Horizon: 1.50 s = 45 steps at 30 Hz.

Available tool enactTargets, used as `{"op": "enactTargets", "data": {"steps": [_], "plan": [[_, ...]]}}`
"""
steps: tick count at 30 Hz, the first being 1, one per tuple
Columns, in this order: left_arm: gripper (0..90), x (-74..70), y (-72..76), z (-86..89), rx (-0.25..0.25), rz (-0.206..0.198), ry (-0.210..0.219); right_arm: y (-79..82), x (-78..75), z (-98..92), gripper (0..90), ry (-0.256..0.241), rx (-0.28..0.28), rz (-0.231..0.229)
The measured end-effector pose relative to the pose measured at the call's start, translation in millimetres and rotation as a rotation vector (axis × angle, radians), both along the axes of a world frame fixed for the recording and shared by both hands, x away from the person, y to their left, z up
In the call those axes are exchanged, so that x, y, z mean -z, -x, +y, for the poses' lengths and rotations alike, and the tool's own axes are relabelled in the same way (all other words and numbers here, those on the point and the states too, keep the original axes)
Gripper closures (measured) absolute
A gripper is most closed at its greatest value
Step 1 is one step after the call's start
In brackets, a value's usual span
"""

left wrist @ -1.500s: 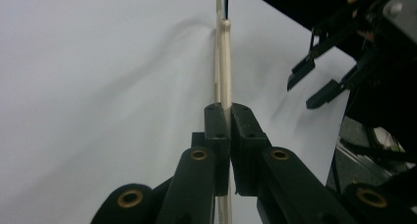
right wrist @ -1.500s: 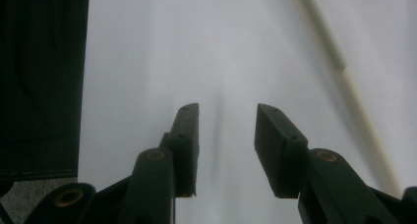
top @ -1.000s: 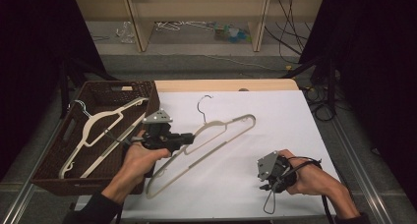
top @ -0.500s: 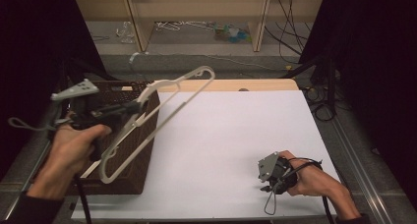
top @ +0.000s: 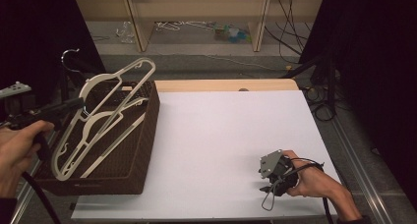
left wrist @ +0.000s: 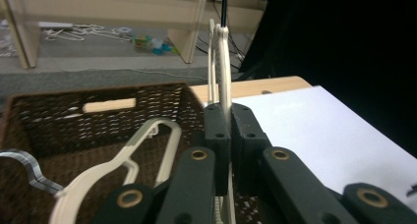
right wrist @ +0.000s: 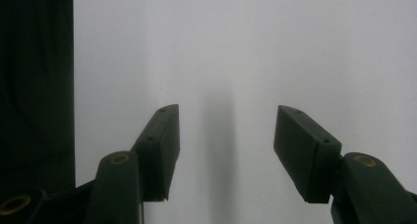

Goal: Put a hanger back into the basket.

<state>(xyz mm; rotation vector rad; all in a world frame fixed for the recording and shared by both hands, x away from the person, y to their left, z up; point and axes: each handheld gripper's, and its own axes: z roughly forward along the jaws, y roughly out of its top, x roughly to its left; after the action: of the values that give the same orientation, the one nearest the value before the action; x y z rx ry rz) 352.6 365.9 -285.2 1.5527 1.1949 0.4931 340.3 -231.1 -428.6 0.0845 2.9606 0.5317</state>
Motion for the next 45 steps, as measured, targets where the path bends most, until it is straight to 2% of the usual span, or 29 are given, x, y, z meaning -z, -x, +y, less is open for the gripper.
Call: {"op": "enactTargets", "data": {"steps": [3, 5, 10, 13, 14, 16, 18, 22, 26, 31, 34, 35, 37, 39, 42, 45], "plan": [[86.4, 2.8, 2.0, 4.1, -0.01, 0.005, -0.002, -1.3, 1.5, -0.7, 44.3, 0.004, -0.018, -0.009], [86.4, 3.8, 2.6, 6.5, -0.021, 0.006, -0.003, -0.2, 0.8, -0.5, 44.0, -0.006, 0.01, 0.0], [86.4, 9.9, -1.1, 13.2, -0.055, 0.034, -0.017, -0.8, -0.5, 1.0, 42.6, -0.007, 0.0, -0.002], [86.4, 12.8, -1.9, 16.4, -0.055, 0.04, -0.037, -0.4, 0.8, 0.5, 42.1, -0.002, 0.012, 0.006], [86.4, 13.2, -1.4, 17.3, -0.057, 0.044, -0.041, -1.6, 1.5, 0.3, 42.1, -0.005, -0.002, 0.0], [86.4, 14.3, -0.3, 20.0, -0.062, 0.05, -0.044, -0.7, 2.5, -0.4, 42.1, 0.001, 0.016, 0.009], [86.4, 15.5, 0.5, 22.2, -0.058, 0.056, -0.059, -1.8, 2.9, -0.8, 42.2, 0.002, 0.006, 0.005], [86.4, 18.9, 0.7, 25.1, -0.037, 0.07, -0.055, -1.7, 3.6, -0.7, 42.2, 0.005, 0.004, 0.009], [86.4, 21.7, -4.5, 24.7, -0.002, 0.088, -0.087, -1.6, 4.4, 0.4, 42.2, 0.009, -0.001, 0.011], [86.4, 27.6, -18.2, 26.7, 0.06, 0.098, -0.107, -1.1, 5.0, 0.3, 42.3, 0.013, 0.001, 0.015], [86.3, 36.7, -28.0, 29.4, 0.108, 0.108, -0.124, -1.4, 5.0, -0.5, 42.3, 0.022, 0.0, 0.008], [86.3, 39.6, -30.3, 30.3, 0.11, 0.115, -0.141, -0.8, 5.0, -0.6, 42.3, 0.016, 0.008, 0.015], [86.3, 46.4, -35.7, 31.5, 0.13, 0.112, -0.134, -1.1, 5.1, -1.0, 42.4, 0.016, 0.007, 0.017], [86.2, 50.9, -40.1, 29.9, 0.132, 0.125, -0.146, -1.7, 5.6, -1.0, 42.3, 0.02, 0.001, 0.015], [86.2, 56.2, -48.7, 24.3, 0.155, 0.135, -0.184, -1.8, 7.5, -0.2, 42.3, 0.029, -0.002, 0.017], [86.2, 61.9, -56.5, 21.0, 0.135, 0.148, -0.236, -2.2, 9.1, -0.1, 42.4, 0.034, -0.011, 0.022]]}}
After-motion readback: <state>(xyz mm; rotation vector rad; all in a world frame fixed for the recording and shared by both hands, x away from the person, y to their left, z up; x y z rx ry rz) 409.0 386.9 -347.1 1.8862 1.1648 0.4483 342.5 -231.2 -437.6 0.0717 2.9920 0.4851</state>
